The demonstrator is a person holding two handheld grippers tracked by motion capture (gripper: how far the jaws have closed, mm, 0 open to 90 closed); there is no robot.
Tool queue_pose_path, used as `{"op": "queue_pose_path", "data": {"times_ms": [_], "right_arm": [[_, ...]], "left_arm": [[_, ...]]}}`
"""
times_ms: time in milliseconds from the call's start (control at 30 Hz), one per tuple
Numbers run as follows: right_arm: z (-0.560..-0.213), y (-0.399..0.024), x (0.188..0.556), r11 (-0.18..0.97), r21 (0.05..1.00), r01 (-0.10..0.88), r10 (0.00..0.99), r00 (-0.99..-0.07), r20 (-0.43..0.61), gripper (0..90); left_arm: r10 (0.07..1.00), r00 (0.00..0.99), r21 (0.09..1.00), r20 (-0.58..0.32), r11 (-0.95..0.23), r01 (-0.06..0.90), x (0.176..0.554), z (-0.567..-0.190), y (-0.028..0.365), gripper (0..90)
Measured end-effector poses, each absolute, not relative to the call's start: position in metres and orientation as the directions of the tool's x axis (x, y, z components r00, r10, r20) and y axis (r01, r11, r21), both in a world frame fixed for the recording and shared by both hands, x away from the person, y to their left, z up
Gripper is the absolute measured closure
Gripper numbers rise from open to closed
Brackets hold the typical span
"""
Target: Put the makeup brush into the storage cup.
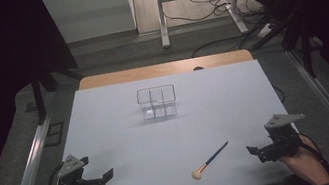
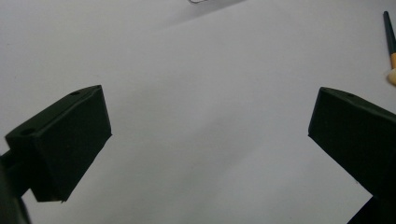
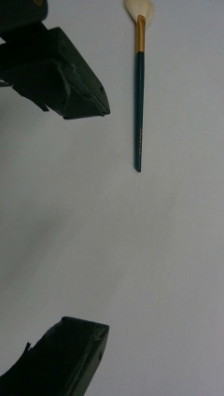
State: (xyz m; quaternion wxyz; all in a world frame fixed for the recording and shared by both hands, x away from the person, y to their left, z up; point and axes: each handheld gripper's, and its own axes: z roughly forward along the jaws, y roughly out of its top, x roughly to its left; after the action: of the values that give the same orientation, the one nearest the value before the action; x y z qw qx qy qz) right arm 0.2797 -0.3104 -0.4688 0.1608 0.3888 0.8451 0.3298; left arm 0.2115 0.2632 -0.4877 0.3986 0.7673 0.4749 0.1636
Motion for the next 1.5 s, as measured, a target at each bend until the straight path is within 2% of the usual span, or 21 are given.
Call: {"op": "queue_pose_path", "data": {"times_ms": [167,967,1500], "right_arm": [[-0.469,-0.31,0.28,0.485,0.681,0.549,0.761,-0.648,-0.021,0.0],[-0.47,-0.308,0.281,0.506,0.661,0.554,0.755,-0.656,-0.028,0.0],[-0.468,-0.3,0.28,0.563,0.609,0.558,0.74,-0.669,-0.07,0.0]], "left_arm": [[0.862,0.496,0.766,-0.105,-0.248,0.593,0.21,-0.487,0.262,0.0],[0.858,0.496,0.764,-0.134,-0.229,0.603,0.21,-0.491,0.264,0.0],[0.857,0.495,0.755,-0.145,-0.228,0.615,0.211,-0.492,0.264,0.0]]}}
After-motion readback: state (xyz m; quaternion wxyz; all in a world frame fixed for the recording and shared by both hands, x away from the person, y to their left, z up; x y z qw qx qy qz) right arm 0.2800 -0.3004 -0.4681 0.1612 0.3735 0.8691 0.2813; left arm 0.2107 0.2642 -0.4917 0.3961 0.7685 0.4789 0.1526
